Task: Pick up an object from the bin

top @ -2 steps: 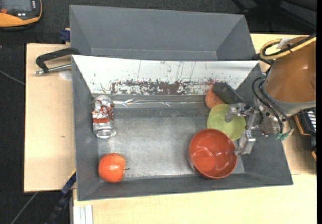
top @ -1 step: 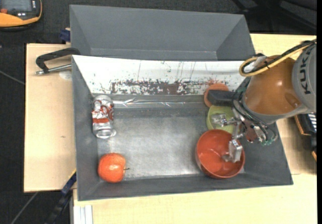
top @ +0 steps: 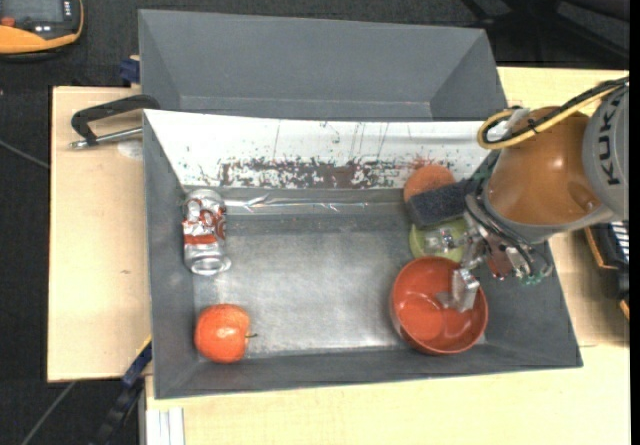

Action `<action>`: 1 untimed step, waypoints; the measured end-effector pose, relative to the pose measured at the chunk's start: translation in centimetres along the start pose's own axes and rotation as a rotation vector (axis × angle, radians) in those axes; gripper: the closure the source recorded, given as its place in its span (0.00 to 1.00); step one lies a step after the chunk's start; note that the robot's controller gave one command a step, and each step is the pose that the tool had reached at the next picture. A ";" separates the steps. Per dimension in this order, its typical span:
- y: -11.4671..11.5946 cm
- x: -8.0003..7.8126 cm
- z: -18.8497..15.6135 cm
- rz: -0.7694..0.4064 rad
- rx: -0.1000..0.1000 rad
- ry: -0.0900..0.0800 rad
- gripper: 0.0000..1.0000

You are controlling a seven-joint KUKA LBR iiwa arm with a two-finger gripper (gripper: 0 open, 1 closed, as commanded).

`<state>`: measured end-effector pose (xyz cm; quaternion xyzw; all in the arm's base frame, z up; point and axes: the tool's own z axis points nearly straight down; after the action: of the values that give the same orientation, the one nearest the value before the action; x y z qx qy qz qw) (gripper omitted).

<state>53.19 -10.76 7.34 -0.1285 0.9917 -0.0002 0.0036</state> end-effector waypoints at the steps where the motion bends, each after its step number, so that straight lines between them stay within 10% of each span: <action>1: 4.1 0.5 -5.8 -0.127 0.005 -0.017 1.00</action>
Offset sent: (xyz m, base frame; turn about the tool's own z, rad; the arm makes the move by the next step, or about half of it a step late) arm -0.0204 0.0362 0.0535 -0.1279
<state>51.59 -6.97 13.11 -0.1912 0.9815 -0.0017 0.0124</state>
